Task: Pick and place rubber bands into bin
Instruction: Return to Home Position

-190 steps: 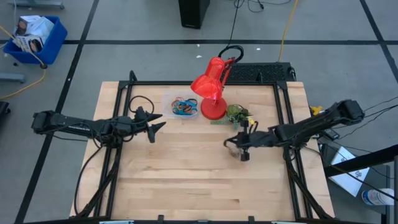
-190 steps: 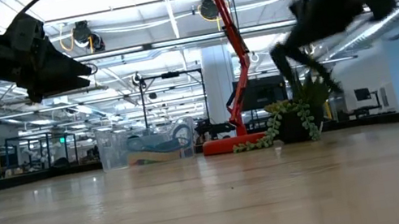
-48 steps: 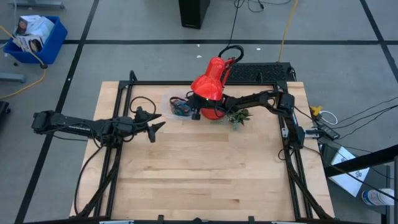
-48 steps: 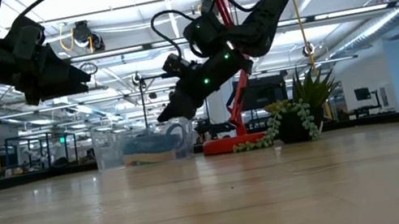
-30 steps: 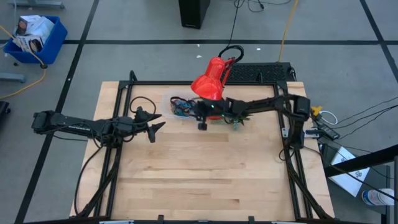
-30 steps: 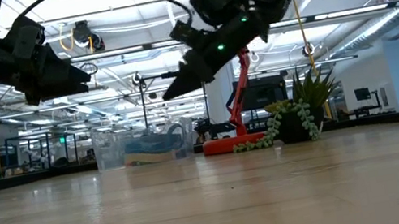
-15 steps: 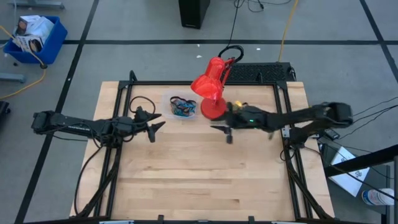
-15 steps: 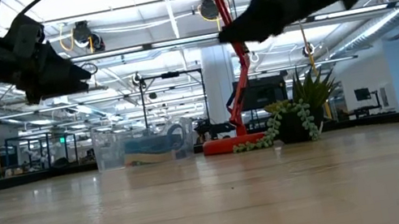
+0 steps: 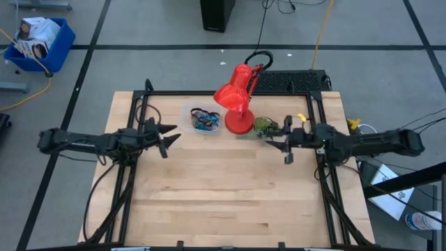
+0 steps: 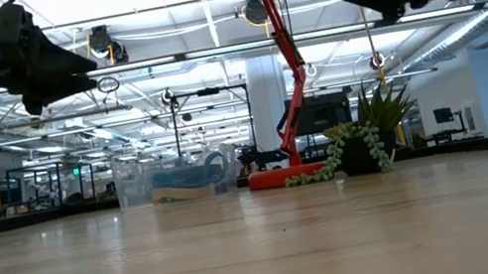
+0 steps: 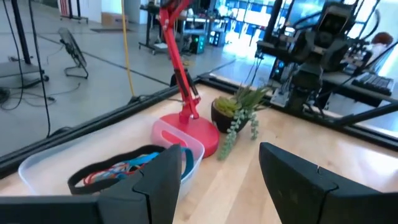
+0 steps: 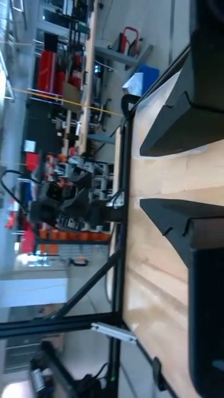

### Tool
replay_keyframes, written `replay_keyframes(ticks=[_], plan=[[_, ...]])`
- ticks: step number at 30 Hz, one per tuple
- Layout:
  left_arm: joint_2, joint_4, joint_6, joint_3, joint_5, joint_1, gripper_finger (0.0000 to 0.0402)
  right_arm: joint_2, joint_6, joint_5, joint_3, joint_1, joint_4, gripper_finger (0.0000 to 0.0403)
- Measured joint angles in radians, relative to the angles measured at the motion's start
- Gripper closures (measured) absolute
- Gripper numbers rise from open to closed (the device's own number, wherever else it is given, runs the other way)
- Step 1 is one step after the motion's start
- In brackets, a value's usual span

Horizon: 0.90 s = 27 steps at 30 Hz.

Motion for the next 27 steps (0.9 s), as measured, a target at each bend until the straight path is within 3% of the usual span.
replay_keyframes(ticks=[9, 21, 27], plan=[[-0.144, -0.064, 0.042, 0.0, -0.008, 0.0, 0.0179, -0.234, 0.057, 0.0, -0.099, 0.0, -0.098, 0.0287], [-0.293, -0.151, 0.074, 0.0, -0.011, 0.0, 0.0178, -0.371, 0.052, 0.006, -0.102, -0.001, -0.315, 0.0288], [-0.325, -0.174, 0.078, 0.0, -0.012, 0.0, 0.0179, -0.449, 0.047, 0.075, -0.102, -0.001, -0.429, 0.0287]])
